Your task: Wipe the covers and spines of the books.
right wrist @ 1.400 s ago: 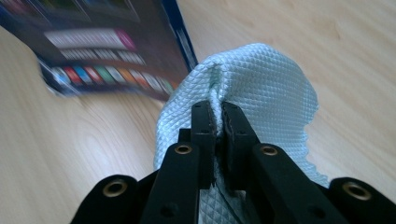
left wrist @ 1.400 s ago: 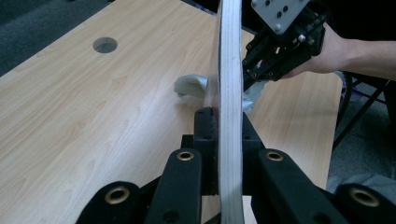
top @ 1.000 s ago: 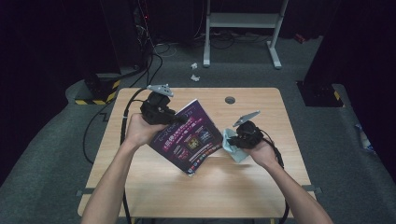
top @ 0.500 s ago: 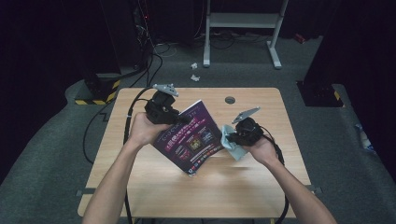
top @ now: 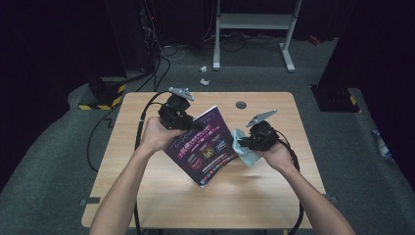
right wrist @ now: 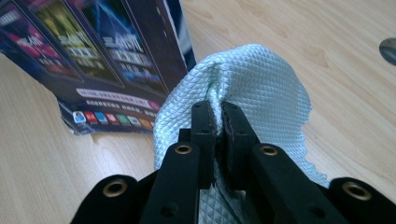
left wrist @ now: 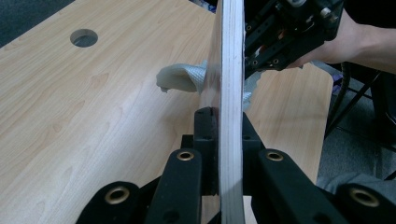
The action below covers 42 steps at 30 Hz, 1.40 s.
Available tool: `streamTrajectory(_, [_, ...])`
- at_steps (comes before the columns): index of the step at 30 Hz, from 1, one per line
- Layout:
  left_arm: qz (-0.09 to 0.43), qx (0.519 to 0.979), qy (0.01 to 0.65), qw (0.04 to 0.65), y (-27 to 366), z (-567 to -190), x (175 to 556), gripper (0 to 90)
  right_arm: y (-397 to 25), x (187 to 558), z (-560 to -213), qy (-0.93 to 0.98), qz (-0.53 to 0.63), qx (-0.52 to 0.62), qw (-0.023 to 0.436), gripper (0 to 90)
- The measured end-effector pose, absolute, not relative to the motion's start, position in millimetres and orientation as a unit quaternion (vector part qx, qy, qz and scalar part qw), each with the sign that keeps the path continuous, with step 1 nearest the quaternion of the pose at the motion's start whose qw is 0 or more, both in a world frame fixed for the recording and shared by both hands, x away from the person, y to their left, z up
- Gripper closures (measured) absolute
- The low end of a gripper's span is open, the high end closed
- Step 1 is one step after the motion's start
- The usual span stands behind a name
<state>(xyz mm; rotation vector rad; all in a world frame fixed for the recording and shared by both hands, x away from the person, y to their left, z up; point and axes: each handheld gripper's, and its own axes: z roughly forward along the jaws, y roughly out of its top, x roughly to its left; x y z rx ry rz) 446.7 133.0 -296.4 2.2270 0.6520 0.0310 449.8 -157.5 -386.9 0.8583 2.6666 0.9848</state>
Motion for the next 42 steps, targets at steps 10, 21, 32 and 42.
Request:
streamTrajectory(10, [0.017, 0.880, 0.253, 0.402, 131.6, -296.1, 446.2, 83.8, -155.7, 449.3, -374.0, 0.891, 0.343, 0.283, 0.091, 84.8])
streamTrajectory(21, [0.017, 0.879, 0.252, 0.406, 134.1, -296.8, 443.0, 83.7, -150.7, 443.2, -362.1, 0.891, 0.347, 0.275, 0.101, 84.8])
streamTrajectory(32, [0.010, 0.878, 0.255, 0.405, 139.2, -300.4, 444.2, 83.7, -144.4, 447.7, -362.8, 0.900, 0.321, 0.282, 0.082, 84.8])
streamTrajectory(42, [0.000, 0.886, 0.253, 0.388, 128.0, -303.1, 450.0, 83.7, -146.9, 448.9, -373.0, 0.909, 0.296, 0.281, 0.079, 84.8])
